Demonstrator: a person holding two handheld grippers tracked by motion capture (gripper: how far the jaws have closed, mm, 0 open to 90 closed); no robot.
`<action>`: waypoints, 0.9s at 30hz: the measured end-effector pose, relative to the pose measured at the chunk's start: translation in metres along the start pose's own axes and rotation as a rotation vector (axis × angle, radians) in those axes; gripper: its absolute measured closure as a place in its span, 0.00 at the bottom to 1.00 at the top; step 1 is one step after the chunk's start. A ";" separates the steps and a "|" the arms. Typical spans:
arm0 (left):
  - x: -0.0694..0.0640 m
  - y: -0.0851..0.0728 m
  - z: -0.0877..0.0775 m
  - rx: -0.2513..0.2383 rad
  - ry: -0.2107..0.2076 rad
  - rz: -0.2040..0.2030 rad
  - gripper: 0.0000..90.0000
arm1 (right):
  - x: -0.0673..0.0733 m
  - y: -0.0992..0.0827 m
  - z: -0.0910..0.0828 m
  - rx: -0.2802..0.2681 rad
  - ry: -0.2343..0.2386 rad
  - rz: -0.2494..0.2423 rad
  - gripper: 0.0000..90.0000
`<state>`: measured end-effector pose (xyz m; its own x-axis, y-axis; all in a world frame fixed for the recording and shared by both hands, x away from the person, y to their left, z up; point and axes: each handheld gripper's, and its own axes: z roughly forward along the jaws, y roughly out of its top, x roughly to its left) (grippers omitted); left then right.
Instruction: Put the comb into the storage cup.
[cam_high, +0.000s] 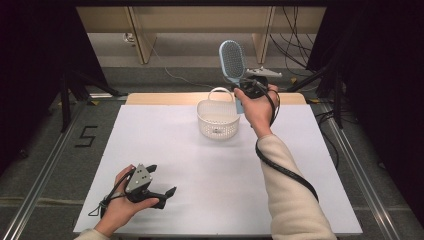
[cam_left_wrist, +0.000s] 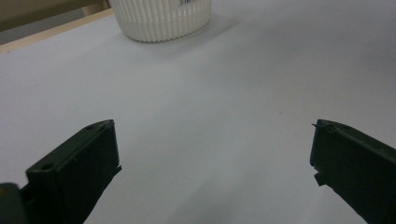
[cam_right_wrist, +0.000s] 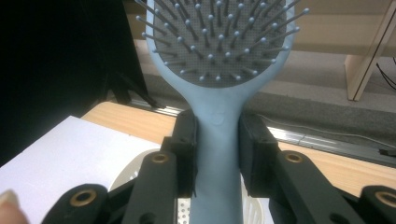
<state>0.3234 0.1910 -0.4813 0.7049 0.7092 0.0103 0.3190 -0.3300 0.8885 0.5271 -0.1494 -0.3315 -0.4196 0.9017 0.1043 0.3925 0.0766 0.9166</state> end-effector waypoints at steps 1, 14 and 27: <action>0.000 0.000 0.000 0.000 0.000 0.000 0.01 | 0.000 0.000 0.000 0.001 0.000 0.000 0.79; 0.001 0.000 0.000 0.000 0.000 -0.001 0.01 | 0.000 0.002 0.005 -0.001 -0.001 0.002 0.79; 0.001 0.000 0.000 0.000 0.000 -0.002 0.01 | -0.001 0.004 0.008 -0.002 -0.003 0.008 0.79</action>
<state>0.3240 0.1915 -0.4816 0.7042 0.7100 0.0084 0.3208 -0.3287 0.8883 0.5356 -0.1471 -0.3314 -0.4141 0.9035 0.1101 0.3941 0.0689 0.9165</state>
